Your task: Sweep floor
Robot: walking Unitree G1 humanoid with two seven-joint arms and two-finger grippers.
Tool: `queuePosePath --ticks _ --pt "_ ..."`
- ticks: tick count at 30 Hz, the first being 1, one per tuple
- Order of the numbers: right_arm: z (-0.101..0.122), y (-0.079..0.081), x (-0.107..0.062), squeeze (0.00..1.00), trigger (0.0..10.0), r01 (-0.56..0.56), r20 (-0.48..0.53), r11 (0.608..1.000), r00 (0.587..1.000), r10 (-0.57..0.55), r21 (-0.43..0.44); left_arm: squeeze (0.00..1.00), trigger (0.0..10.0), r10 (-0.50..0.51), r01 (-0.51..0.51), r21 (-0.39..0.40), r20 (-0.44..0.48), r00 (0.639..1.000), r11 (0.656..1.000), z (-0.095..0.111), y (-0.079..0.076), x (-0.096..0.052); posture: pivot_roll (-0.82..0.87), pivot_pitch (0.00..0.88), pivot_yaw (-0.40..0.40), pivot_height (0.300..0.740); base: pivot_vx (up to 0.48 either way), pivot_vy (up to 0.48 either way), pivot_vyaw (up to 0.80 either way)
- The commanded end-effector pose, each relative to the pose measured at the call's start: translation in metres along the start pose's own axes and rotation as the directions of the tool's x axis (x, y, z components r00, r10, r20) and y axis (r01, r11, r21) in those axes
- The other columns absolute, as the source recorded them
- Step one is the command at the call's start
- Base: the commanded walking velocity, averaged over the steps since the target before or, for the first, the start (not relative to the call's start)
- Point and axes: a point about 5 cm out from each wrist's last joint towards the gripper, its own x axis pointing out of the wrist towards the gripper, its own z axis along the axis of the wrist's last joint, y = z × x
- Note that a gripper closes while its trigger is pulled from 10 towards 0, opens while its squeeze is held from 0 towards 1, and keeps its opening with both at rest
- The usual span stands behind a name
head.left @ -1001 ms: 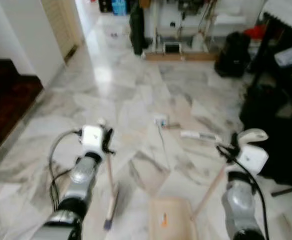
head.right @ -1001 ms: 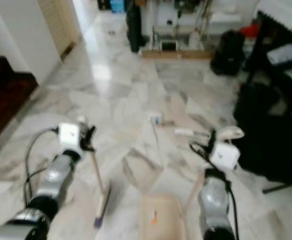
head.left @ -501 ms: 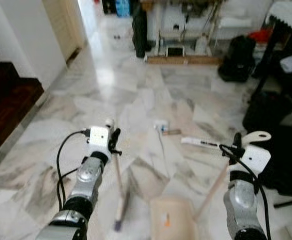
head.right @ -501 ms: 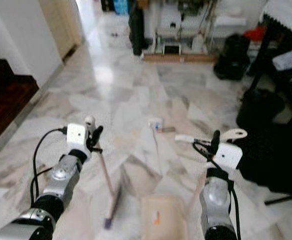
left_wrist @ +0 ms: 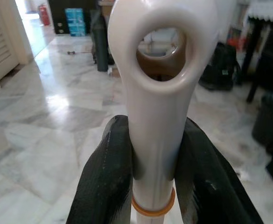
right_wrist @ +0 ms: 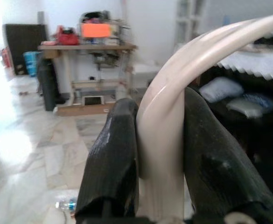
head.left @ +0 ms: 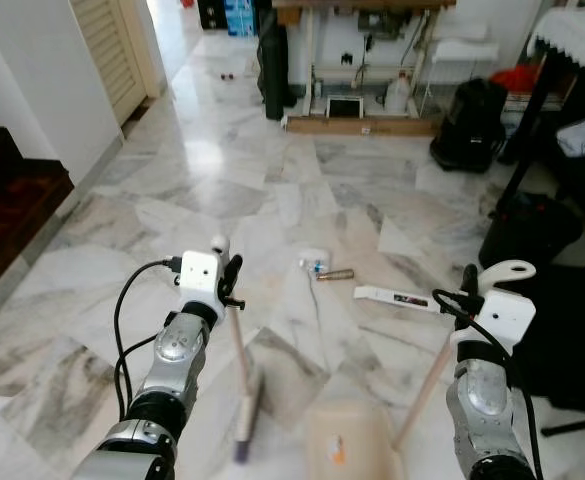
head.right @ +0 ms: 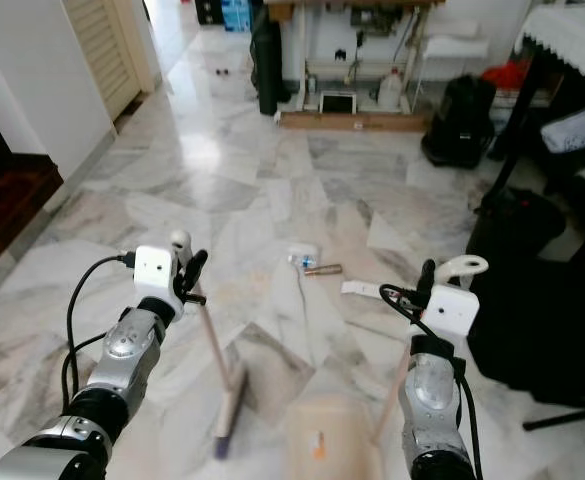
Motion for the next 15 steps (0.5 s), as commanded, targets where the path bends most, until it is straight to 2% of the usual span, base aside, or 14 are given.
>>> queuePosePath --ticks 1,4,15 --pt "0.0085 0.0126 0.0033 0.00 10.0 -0.048 0.042 0.999 0.998 0.049 -0.007 0.00 10.0 0.025 -0.026 0.031 0.031 0.999 0.999 0.0070 0.0121 0.0003 0.05 0.000 0.009 0.740 0.292 0.000 0.79" --pt "0.0082 0.0125 0.0031 0.00 10.0 -0.033 0.038 0.999 0.999 0.032 0.021 0.00 10.0 0.024 -0.025 0.031 0.032 0.999 0.999 0.0071 0.0117 0.0004 0.05 0.000 0.010 0.740 0.292 0.000 0.19" --pt "0.0079 0.0113 0.0045 0.00 10.0 -0.036 0.029 0.999 0.999 0.035 0.024 0.00 10.0 0.029 -0.030 0.029 0.031 0.999 0.999 0.0076 0.0120 0.0010 0.05 0.010 0.006 0.740 0.292 0.000 0.00"
